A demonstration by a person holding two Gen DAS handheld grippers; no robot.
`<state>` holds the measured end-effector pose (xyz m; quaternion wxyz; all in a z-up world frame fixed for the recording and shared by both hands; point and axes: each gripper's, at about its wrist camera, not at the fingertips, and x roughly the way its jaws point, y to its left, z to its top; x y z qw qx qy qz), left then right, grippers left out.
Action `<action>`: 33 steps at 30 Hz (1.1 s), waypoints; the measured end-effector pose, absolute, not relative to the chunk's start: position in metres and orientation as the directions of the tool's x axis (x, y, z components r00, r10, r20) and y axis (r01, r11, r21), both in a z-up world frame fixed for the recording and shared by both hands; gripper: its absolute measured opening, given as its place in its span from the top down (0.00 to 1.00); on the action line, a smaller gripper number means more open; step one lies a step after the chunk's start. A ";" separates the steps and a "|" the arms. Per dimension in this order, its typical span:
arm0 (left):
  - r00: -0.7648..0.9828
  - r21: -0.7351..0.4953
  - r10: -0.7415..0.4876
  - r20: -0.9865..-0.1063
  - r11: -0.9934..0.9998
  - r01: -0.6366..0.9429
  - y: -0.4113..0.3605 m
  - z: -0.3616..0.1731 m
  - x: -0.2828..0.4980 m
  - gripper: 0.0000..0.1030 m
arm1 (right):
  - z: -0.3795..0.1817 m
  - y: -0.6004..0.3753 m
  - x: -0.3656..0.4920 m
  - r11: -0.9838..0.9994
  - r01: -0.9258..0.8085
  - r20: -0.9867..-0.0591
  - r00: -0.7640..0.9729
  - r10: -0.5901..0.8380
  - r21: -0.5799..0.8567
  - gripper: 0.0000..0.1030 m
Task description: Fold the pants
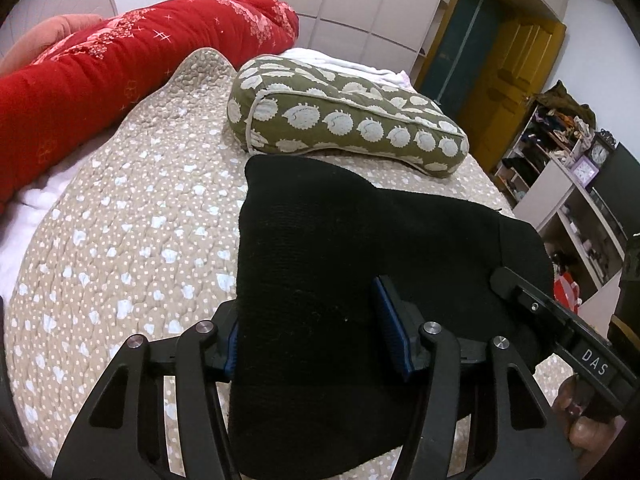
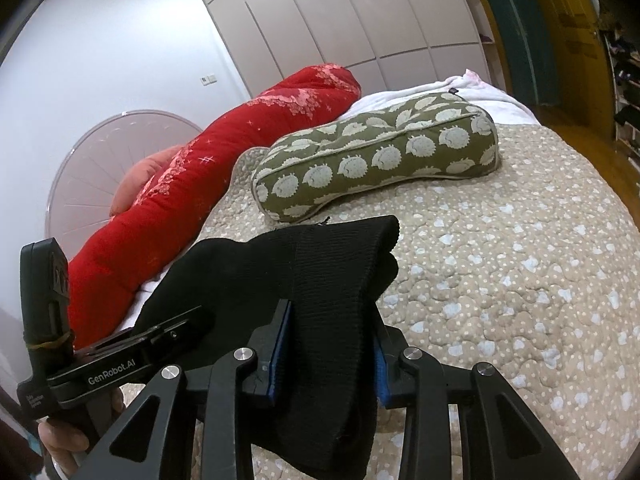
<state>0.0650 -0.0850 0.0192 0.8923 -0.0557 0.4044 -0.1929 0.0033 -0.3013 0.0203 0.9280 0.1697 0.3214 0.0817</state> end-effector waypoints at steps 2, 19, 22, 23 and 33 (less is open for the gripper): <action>0.594 -0.253 -0.387 -0.705 0.920 0.299 -0.087 0.018 0.068 0.45 | 0.018 -0.303 0.006 0.927 -0.036 -0.573 0.777 0.261 0.373 0.68; 0.612 -0.133 -0.253 -0.750 0.963 0.235 -0.086 -0.002 0.083 0.41 | 0.023 -0.316 0.013 0.969 0.033 -0.625 0.770 0.132 0.245 0.60; 0.608 -0.113 -0.230 -0.760 0.968 0.225 -0.088 -0.006 0.078 0.41 | 0.038 -0.294 0.010 0.980 -0.038 -0.614 0.775 0.153 0.196 0.63; 0.604 -0.107 -0.222 -0.765 0.969 0.221 -0.088 -0.010 0.077 0.41 | 0.037 -0.287 0.010 0.982 -0.050 -0.618 0.771 0.153 0.180 0.64; 0.626 -0.058 -0.181 -0.759 0.976 0.211 -0.095 -0.020 0.065 0.41 | -0.019 -0.277 0.005 0.989 -0.026 -0.714 0.689 0.126 0.149 0.64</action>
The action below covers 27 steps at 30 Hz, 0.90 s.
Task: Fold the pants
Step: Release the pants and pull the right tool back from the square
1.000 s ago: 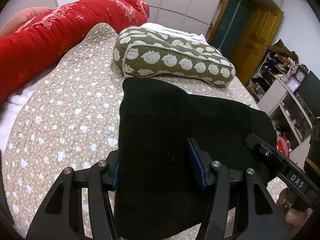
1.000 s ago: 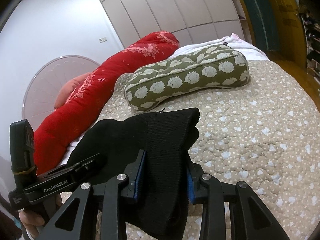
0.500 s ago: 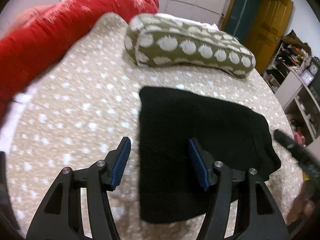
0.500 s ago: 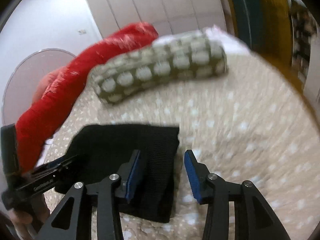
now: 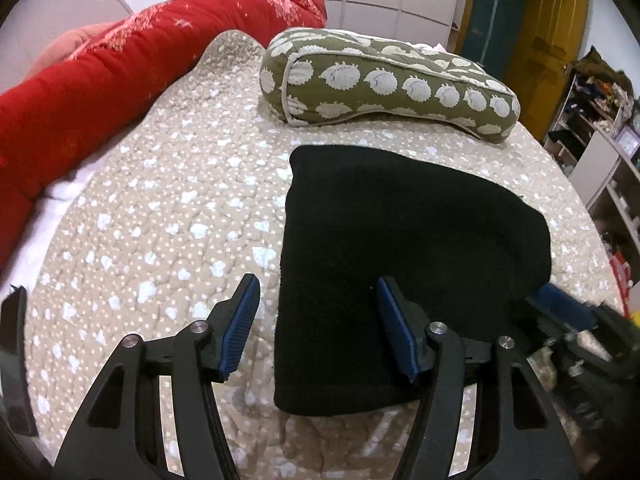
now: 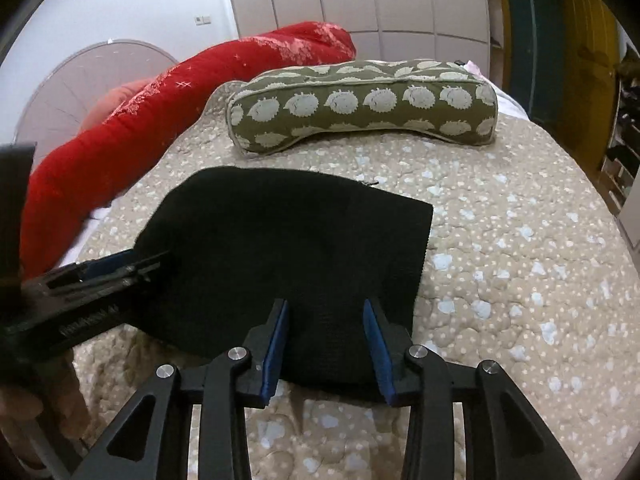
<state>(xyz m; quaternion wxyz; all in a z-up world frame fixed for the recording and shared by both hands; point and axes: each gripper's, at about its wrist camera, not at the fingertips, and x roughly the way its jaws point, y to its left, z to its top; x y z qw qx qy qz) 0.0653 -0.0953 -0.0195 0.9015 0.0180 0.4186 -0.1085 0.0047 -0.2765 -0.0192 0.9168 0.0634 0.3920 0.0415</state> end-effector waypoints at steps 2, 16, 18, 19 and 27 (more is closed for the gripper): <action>0.632 -0.057 -0.179 -0.754 0.977 0.208 -0.095 -0.017 0.064 0.41 | -0.008 -0.280 0.004 0.985 -0.027 -0.697 0.703 0.142 0.173 0.64; 0.720 -0.011 -0.122 -0.683 0.988 0.157 -0.087 0.003 0.034 0.41 | -0.006 -0.282 0.027 0.989 0.034 -0.719 0.690 0.081 0.145 0.64; 0.725 -0.014 -0.121 -0.678 0.988 0.152 -0.086 0.005 0.030 0.41 | -0.002 -0.282 0.017 0.988 0.033 -0.709 0.700 0.085 0.150 0.64; 0.727 -0.015 -0.120 -0.676 0.989 0.149 -0.085 0.005 0.027 0.41 | 0.000 -0.280 0.011 0.989 0.032 -0.703 0.706 0.081 0.147 0.64; 0.743 -0.004 -0.117 -0.659 0.988 0.152 -0.085 0.011 0.007 0.41 | 0.009 -0.263 -0.019 0.994 0.031 -0.668 0.742 0.049 0.107 0.62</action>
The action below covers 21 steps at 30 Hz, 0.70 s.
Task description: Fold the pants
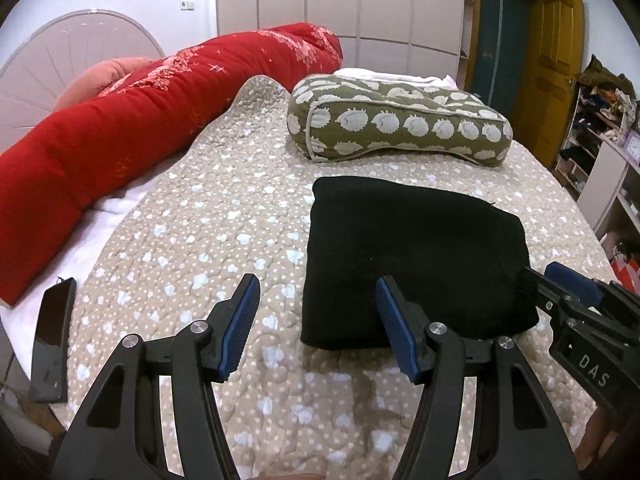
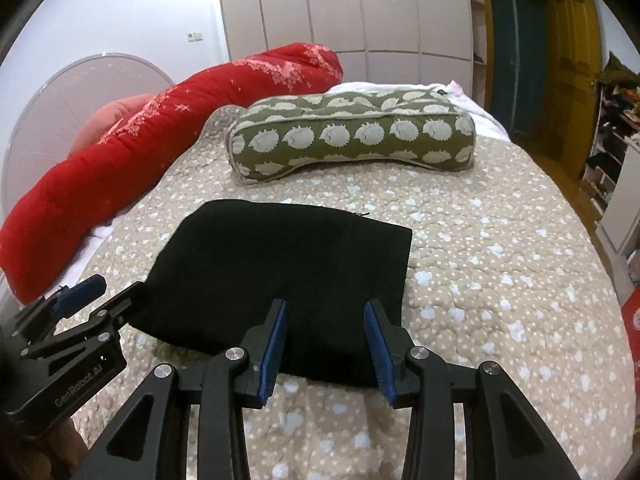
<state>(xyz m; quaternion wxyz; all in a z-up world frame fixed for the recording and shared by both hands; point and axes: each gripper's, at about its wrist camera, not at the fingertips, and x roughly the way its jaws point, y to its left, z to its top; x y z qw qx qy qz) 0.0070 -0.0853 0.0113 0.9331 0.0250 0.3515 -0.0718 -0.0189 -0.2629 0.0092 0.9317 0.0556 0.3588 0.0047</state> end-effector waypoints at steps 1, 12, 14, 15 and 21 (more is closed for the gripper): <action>0.746 -0.005 -0.116 -0.656 0.989 0.150 -0.084 0.013 0.004 0.41 | 0.010 -0.262 -0.022 0.993 0.036 -0.666 0.744 0.049 0.113 0.61; 0.767 0.013 -0.100 -0.633 0.990 0.140 -0.080 0.023 -0.022 0.41 | 0.019 -0.258 -0.046 0.991 0.039 -0.651 0.757 0.056 0.131 0.60; 0.769 0.010 -0.103 -0.630 0.990 0.140 -0.079 0.024 -0.025 0.41 | 0.020 -0.258 -0.049 0.990 0.040 -0.650 0.758 0.056 0.133 0.60; 0.770 0.008 -0.104 -0.630 0.990 0.140 -0.079 0.025 -0.027 0.41 | 0.021 -0.257 -0.050 0.990 0.039 -0.649 0.759 0.057 0.134 0.60; 0.773 0.010 -0.111 -0.625 0.989 0.150 -0.081 0.029 -0.036 0.41 | 0.024 -0.254 -0.057 0.991 0.034 -0.642 0.765 0.056 0.127 0.60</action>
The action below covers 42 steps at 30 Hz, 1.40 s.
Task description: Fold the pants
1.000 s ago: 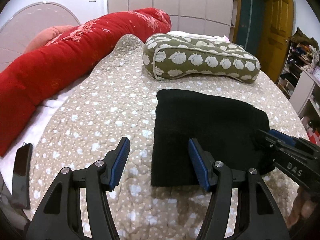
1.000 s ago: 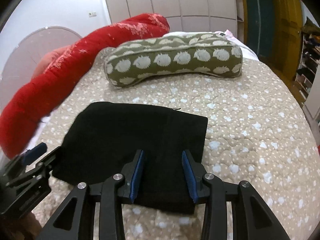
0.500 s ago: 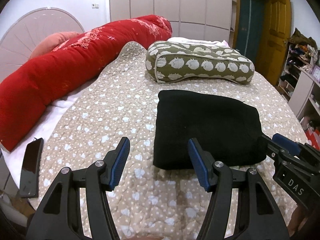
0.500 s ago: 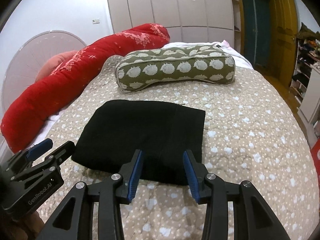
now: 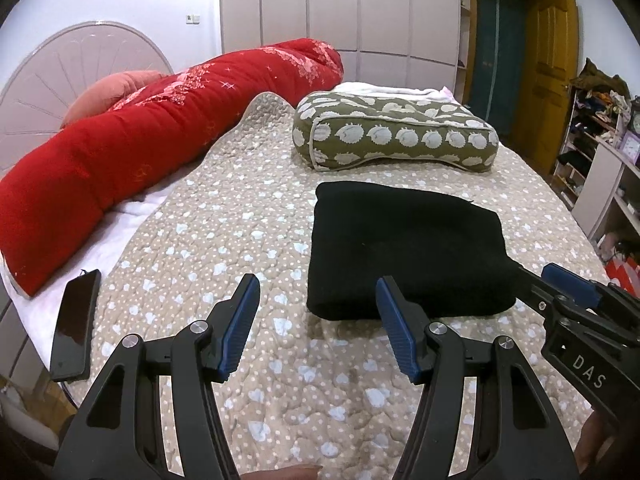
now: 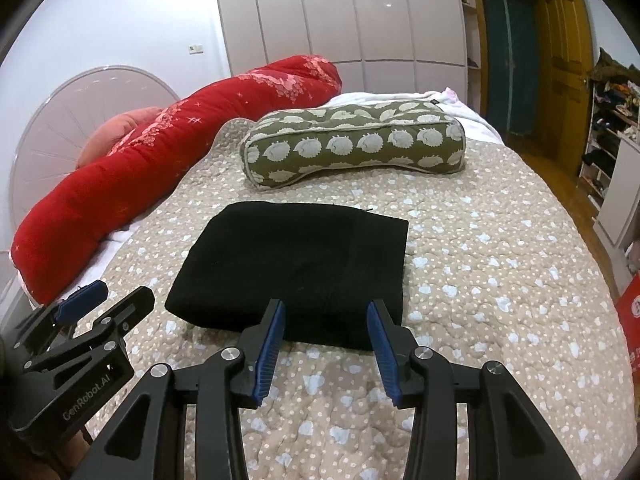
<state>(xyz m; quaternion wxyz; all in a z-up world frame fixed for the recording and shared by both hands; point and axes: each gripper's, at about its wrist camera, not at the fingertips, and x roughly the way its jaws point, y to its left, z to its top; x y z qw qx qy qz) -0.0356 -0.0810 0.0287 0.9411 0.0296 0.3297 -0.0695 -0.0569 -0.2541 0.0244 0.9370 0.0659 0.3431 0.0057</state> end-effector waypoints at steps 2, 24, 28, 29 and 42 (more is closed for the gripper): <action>0.776 0.013 -0.111 -0.621 0.988 0.151 -0.082 0.030 -0.039 0.41 | 0.025 -0.254 -0.059 0.991 0.034 -0.640 0.766 0.056 0.127 0.60; 0.774 0.014 -0.116 -0.623 0.987 0.159 -0.084 0.030 -0.046 0.41 | 0.025 -0.254 -0.061 0.990 0.032 -0.641 0.765 0.063 0.135 0.60; 0.772 0.014 -0.115 -0.626 0.987 0.159 -0.084 0.030 -0.046 0.41 | 0.024 -0.252 -0.059 0.991 0.026 -0.645 0.762 0.066 0.132 0.60; 0.771 0.013 -0.116 -0.627 0.987 0.158 -0.083 0.029 -0.045 0.41 | 0.024 -0.251 -0.059 0.991 0.025 -0.645 0.761 0.067 0.132 0.60; 0.765 0.012 -0.115 -0.634 0.987 0.158 -0.081 0.026 -0.041 0.41 | 0.021 -0.247 -0.054 0.991 0.018 -0.652 0.754 0.071 0.130 0.60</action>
